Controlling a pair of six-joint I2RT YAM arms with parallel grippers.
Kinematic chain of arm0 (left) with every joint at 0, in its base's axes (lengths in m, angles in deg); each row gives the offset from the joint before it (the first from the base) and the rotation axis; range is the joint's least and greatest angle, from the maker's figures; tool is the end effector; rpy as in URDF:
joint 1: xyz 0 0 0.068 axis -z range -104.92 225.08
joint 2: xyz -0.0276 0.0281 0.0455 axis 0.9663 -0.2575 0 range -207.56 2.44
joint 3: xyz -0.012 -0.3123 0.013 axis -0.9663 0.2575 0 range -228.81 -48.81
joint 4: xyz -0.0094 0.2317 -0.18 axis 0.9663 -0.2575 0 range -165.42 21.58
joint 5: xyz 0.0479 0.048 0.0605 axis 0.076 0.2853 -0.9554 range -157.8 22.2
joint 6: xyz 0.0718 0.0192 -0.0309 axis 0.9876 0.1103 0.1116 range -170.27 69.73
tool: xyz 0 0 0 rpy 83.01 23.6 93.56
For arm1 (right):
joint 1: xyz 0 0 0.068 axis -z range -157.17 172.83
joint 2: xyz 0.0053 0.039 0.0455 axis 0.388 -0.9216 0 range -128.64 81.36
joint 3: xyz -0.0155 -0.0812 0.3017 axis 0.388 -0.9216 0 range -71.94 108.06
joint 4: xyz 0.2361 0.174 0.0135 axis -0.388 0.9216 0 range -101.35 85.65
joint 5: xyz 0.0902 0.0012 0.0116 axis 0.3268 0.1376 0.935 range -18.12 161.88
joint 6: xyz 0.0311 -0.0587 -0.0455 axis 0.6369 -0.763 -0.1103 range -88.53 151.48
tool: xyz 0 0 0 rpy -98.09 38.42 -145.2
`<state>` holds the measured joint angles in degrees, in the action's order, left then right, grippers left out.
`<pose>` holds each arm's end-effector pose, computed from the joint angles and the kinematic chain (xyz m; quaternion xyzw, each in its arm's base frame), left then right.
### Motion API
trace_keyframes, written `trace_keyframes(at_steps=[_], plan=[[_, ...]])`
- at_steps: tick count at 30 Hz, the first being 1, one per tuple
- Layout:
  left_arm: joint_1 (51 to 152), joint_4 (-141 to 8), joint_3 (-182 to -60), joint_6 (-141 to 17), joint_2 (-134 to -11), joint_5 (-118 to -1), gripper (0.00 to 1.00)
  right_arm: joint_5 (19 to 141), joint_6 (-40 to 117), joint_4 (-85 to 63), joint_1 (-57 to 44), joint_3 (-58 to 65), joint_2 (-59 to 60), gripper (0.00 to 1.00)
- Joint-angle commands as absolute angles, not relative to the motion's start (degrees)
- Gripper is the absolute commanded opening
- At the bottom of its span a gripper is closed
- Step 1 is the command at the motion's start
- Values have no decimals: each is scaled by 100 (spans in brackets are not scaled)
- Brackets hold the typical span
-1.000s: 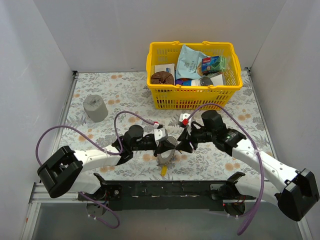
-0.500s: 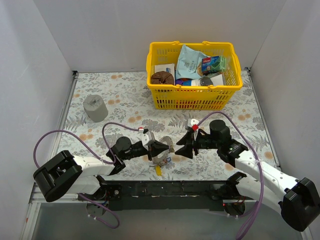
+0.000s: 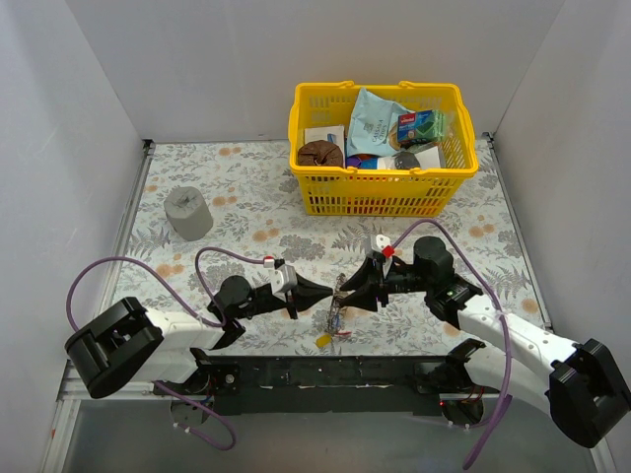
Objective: Put the keys on the keyring
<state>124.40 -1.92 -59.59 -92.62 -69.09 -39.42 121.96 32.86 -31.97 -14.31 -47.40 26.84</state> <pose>0.1356 -0.2086 0.2024 0.2211 0.6379 -0.6304 0.3830 0.1526 0.1825 0.2553 -0.4728 0.5733 0.4980 0.4470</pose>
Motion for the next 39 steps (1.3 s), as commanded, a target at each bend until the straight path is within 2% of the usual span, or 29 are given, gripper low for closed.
trace_keyframes(at_steps=[1,25,31,39], plan=[[12456,198,-5918,-9176,-6621,-3906,0,12391,3411,-3648,-1417,-4777,2608,45],[12456,84,-5979,-9202,-6454,-3731,0,12408,3798,-4404,-1417,-4909,2221,42],[12456,93,-6005,-9220,-6410,-3678,0,12505,3903,-4545,-1417,-4865,2072,32],[12456,32,-6041,-9228,-6357,-3572,0,12593,3947,-4545,-1408,-4751,1887,3]])
